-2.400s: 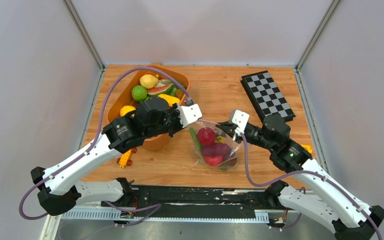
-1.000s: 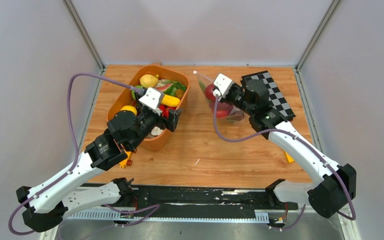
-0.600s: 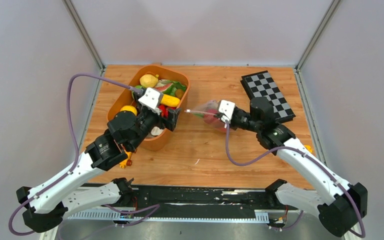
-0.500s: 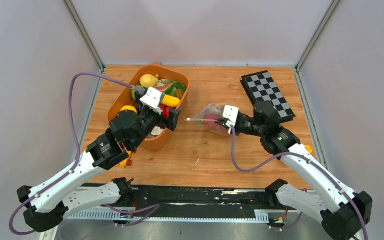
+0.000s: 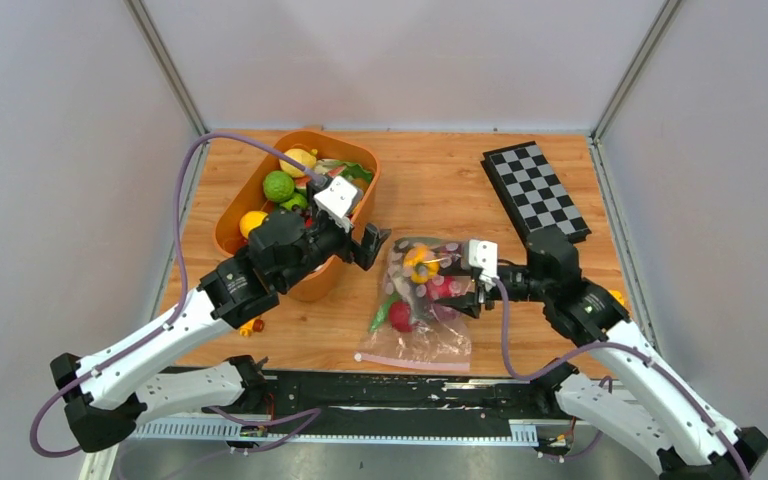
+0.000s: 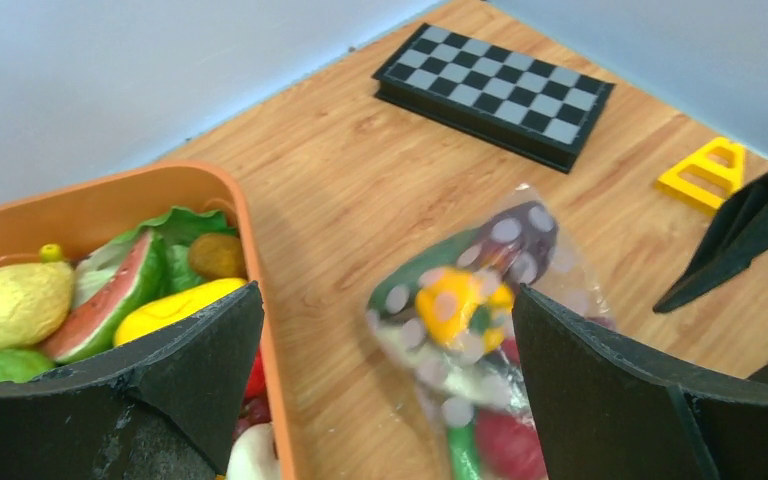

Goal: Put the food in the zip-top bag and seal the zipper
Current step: Place the zipper food storage bag at the center of the board, then adjust the zipper food storage bag at the center of the board.

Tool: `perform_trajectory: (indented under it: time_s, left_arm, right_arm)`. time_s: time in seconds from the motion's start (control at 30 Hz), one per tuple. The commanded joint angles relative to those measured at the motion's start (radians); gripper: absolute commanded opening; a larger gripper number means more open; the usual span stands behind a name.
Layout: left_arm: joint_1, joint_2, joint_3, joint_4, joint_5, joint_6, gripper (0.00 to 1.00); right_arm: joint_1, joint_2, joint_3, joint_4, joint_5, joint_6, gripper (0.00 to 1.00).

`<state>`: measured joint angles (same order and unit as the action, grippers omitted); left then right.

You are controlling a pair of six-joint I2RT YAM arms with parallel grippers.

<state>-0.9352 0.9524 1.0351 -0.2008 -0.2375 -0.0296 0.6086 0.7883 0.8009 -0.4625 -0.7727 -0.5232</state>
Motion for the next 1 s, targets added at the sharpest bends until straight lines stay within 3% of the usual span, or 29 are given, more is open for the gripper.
perform_trajectory:
  time_s: [0.0, 0.1, 0.23, 0.43, 0.57, 0.83, 0.97]
  left_arm:
    - [0.003, -0.002, -0.007, 0.06, 0.117, -0.066, 1.0]
    - [0.003, 0.036, -0.036, 0.077, 0.179, -0.122, 1.0]
    - [0.003, 0.114, -0.11, 0.133, 0.23, -0.221, 1.0]
    - [0.003, 0.246, -0.182, 0.235, 0.308, -0.307, 0.99]
    - [0.003, 0.294, -0.193, 0.238, 0.314, -0.304, 0.98]
    - [0.002, 0.312, -0.223, 0.211, 0.31, -0.267, 0.98]
    - [0.003, 0.313, -0.223, 0.205, 0.319, -0.238, 0.98]
  right_arm:
    - [0.005, -0.095, -0.057, 0.13, 0.109, 0.136, 0.54]
    - [0.006, -0.11, -0.111, 0.253, 0.397, 0.298, 0.58]
    - [0.005, -0.062, -0.131, 0.267, 0.76, 0.613, 0.67]
    - [0.002, 0.121, -0.097, 0.197, 0.747, 0.834, 0.61]
    - [0.0, 0.241, -0.076, 0.173, 0.669, 0.882, 0.58]
    - [-0.005, 0.285, -0.124, 0.035, 0.966, 0.948, 0.59]
    - [-0.048, 0.279, -0.185, 0.078, 0.971, 0.95, 0.6]
